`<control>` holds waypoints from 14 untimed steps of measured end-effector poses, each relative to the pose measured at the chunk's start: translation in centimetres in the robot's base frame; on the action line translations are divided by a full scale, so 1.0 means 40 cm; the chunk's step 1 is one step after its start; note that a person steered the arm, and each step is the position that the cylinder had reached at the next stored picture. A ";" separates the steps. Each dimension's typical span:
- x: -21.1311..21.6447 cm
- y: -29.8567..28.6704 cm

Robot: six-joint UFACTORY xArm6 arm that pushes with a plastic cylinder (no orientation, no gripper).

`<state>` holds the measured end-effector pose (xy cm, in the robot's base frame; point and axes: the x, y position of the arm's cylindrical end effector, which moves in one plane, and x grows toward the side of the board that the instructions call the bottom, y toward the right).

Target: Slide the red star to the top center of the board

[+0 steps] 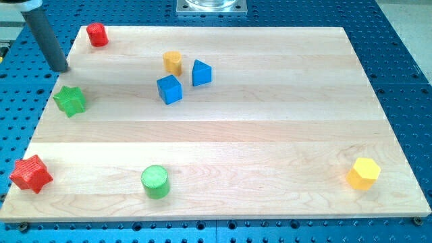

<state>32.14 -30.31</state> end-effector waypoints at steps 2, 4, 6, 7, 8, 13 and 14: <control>0.000 0.004; 0.005 -0.003; 0.030 -0.001; 0.068 0.010; 0.111 -0.005; 0.619 0.094; 0.483 0.268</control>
<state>51.46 -19.59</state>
